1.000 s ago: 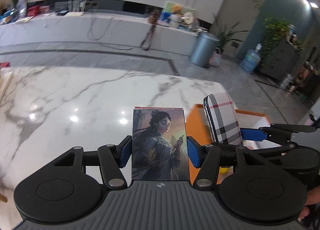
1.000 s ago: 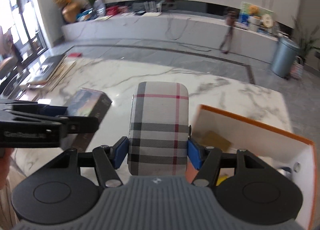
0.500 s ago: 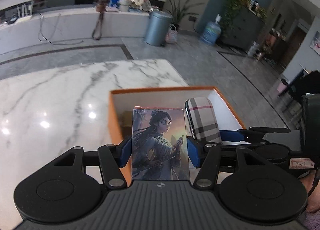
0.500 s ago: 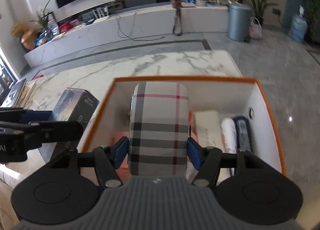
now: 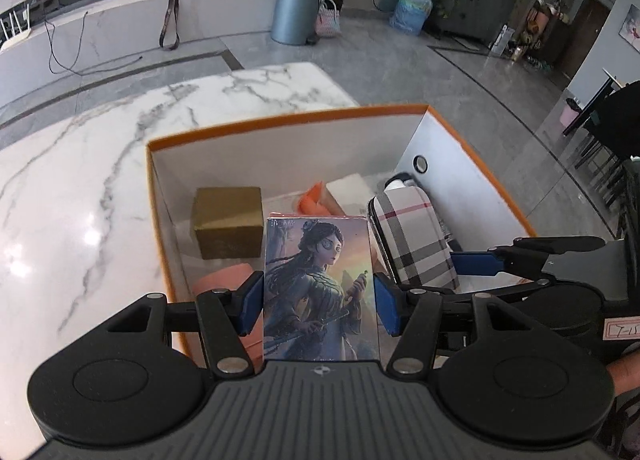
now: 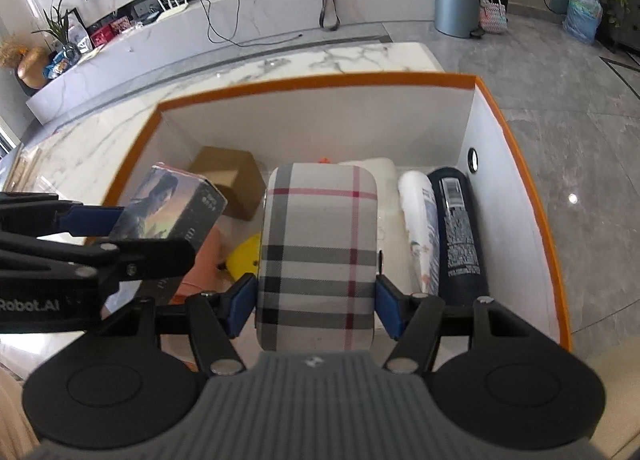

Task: Organize rigid objects
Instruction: 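Lower both tools into the box and open them to release both items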

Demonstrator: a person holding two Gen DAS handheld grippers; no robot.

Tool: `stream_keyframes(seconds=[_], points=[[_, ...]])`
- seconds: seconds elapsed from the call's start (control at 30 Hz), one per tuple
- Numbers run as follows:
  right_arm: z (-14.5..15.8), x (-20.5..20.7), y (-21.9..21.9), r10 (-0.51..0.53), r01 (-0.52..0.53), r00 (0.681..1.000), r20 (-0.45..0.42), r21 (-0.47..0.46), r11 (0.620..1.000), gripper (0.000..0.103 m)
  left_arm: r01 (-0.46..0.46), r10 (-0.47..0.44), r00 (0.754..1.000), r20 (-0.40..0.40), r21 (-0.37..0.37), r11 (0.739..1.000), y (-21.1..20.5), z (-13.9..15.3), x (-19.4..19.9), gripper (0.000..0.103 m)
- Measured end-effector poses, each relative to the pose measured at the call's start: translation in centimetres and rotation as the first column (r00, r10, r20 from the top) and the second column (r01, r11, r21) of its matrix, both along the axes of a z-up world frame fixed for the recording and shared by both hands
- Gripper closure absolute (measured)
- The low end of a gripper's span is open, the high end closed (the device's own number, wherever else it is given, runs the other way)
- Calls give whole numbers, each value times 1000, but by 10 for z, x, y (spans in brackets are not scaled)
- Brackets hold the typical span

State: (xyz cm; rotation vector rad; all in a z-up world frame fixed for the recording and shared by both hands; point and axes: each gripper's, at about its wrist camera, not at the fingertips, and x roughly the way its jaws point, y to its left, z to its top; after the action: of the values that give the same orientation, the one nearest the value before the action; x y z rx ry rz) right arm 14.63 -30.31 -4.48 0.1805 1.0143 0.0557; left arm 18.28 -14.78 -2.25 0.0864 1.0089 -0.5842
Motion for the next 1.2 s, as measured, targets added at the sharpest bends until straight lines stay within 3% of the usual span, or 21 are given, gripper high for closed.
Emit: stream_keyframes(seconds=[0.57,1.07,1.2], points=[[-23,-3,1,9,-10,1000,-18,-45,999,40,6,-6,1000,-26,20,1000,-9,-27,2,37],[-11,-21,-7,-89,95,989,115,-49,994,39,-53,52,998,-24,-34,998,-4,-23,5,37],[-6,-28,-14,-161,168,973,166,-33,985,39,-44,44,999,0,0,999,-9,-24,3,37]])
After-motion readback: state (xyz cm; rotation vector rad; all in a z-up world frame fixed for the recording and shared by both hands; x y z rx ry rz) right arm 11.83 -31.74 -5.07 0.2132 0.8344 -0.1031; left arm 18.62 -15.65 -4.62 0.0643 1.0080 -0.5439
